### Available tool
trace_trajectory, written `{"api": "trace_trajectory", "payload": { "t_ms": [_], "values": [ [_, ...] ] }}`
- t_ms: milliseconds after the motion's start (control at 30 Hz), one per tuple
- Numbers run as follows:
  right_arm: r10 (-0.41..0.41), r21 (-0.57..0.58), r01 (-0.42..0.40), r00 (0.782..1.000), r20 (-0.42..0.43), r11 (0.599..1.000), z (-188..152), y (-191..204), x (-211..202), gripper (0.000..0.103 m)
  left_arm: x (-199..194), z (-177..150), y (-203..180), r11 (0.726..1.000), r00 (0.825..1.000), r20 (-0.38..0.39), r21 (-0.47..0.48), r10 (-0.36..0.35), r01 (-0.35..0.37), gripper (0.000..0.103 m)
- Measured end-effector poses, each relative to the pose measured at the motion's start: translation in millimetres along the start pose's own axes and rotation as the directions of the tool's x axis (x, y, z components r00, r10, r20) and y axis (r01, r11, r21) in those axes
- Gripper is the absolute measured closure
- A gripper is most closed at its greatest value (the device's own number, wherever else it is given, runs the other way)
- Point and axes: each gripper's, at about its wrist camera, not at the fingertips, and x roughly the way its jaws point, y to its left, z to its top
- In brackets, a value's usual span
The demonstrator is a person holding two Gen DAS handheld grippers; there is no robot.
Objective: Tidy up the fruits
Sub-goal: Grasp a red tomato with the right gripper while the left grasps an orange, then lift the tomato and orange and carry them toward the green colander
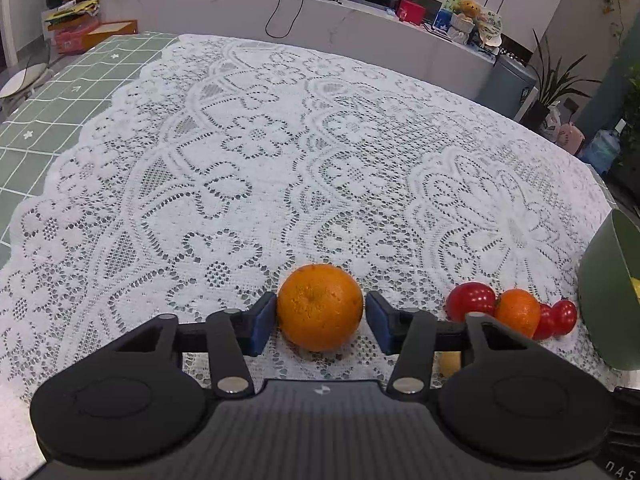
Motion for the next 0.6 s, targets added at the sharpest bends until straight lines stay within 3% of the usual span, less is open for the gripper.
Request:
{"api": "trace_trajectory", "payload": {
  "t_ms": [367,600],
  "values": [
    [-0.001,-0.007,0.001,1.000,0.005,1.000,-1,0,-1,0.078,-3,-5,-7,0.997,0.999,0.039,0.071,0.009,-0.012,0.052],
    [0.001,-0.015,-0.001,1.000,0.020,1.000,-2,1,-4,0.078,-14,-5,-2,0.999,0.999,0.044,0.025,-0.021,0.020,0.052]
  ]
}}
